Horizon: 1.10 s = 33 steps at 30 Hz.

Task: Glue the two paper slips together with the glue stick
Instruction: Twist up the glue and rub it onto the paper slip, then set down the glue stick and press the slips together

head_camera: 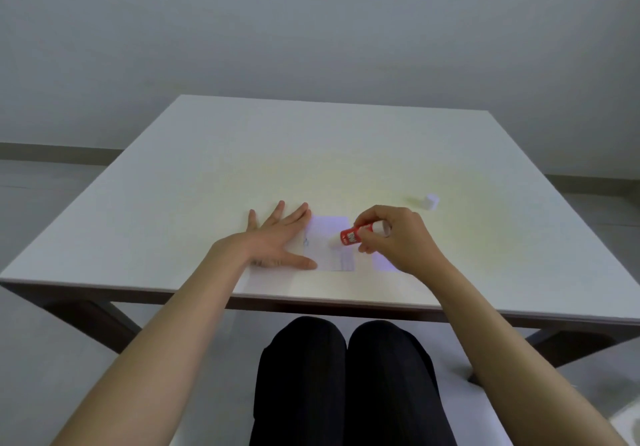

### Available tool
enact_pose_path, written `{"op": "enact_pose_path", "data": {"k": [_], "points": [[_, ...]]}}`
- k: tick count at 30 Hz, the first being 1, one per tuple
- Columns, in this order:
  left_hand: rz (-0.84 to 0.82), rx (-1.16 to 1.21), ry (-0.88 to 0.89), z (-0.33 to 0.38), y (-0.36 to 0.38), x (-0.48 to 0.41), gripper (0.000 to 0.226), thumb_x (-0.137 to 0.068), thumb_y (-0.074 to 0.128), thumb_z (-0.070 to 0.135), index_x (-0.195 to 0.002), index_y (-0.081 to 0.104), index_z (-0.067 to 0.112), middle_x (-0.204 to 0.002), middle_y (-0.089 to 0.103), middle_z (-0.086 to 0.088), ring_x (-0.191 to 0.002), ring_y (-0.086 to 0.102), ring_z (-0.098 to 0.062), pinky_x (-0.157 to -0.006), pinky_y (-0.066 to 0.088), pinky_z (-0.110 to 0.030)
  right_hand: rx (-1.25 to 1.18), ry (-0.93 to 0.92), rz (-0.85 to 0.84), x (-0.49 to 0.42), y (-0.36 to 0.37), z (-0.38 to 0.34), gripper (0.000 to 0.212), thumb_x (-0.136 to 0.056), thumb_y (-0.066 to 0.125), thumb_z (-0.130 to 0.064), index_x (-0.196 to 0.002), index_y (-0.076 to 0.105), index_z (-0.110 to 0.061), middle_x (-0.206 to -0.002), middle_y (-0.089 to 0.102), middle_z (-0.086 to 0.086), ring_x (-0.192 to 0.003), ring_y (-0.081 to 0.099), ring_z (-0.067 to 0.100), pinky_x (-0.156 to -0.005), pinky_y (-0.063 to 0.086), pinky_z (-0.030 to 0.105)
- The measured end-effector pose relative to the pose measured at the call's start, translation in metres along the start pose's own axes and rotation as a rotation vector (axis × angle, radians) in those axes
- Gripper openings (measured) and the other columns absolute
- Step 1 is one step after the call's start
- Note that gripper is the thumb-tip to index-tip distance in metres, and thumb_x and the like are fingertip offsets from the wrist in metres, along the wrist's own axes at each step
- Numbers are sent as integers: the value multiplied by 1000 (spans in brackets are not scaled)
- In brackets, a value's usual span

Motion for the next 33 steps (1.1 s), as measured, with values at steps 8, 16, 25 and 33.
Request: {"op": "enact_pose_path", "data": {"k": [8, 16, 25, 33], "points": [[19, 107, -7, 3, -1, 7, 108, -76, 56, 65, -147, -18, 31, -157, -21, 15, -141, -31, -13, -110, -23, -57, -810, 200, 187, 15, -5, 5, 11, -90, 54, -1, -90, 65, -4, -82, 73, 15, -72, 74, 27, -70, 61, 31], [411, 849, 135, 26, -13, 19, 56, -83, 66, 36, -135, 50, 26, -131, 58, 15, -133, 42, -5, -117, 24, -39, -1833, 627, 16, 32, 32, -26, 12, -90, 54, -1, -86, 62, 6, -89, 67, 24, -68, 73, 35, -67, 61, 42], [685, 1121, 150, 61, -32, 20, 6, -73, 75, 27, -67, 76, 29, -74, 76, 15, -74, 68, 1, -66, 47, -7, -1523, 574, 7, 23, 46, -30, 24, -94, 55, -21, -104, 60, -1, -84, 69, 15, -56, 69, 21, -49, 56, 23], [1044, 749, -232, 23, -71, -4, 24, -72, 69, 38, -56, 65, 22, -45, 62, 24, -48, 52, 3, -49, 31, -21, -529, 212, 183, 35, 32, -7, 23, -93, 51, -12, -87, 70, -24, -90, 67, -1, -59, 60, 5, -55, 45, 13]]}}
Point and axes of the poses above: each hand's wrist, its own x-axis away from the middle knuckle, its own y-axis out of the palm, z = x × y, the point moved 1 cm from there along -x, towards the middle knuckle
